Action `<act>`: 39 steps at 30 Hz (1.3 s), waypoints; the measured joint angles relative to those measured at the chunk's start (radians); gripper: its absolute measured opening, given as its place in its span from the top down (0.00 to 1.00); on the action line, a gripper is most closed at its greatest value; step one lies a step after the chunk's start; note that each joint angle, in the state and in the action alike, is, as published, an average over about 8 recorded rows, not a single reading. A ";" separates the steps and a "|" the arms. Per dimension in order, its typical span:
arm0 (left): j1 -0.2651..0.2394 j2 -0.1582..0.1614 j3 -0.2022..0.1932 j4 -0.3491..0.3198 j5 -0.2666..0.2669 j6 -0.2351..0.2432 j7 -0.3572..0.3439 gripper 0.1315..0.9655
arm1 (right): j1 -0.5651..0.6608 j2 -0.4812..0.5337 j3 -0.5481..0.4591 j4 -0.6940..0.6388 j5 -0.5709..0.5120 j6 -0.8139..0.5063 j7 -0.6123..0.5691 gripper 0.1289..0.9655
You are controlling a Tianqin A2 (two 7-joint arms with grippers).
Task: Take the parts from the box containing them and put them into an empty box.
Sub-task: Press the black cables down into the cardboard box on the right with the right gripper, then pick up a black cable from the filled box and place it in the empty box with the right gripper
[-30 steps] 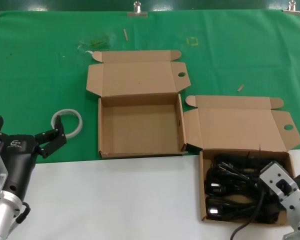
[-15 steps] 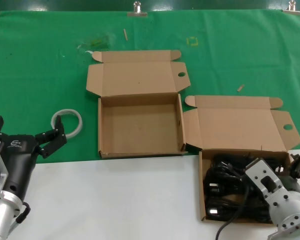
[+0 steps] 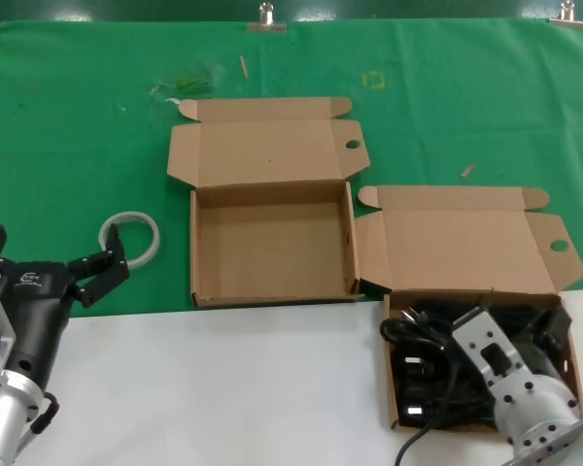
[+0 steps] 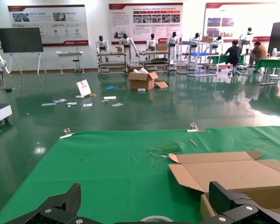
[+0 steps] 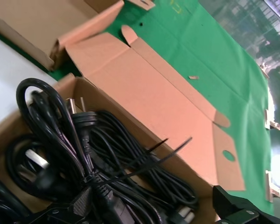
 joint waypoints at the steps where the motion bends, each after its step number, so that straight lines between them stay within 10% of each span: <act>1: 0.000 0.000 0.000 0.000 0.000 0.000 0.000 0.00 | 0.000 0.000 -0.009 0.000 0.000 -0.001 0.015 0.07; 10: 0.000 0.000 0.000 0.000 0.000 0.000 0.000 0.00 | 0.010 0.009 -0.088 -0.006 0.000 -0.012 0.144 0.14; 39: 0.000 0.000 0.000 0.000 0.000 0.000 0.000 0.00 | -0.034 0.049 -0.115 0.064 0.000 -0.002 0.296 0.83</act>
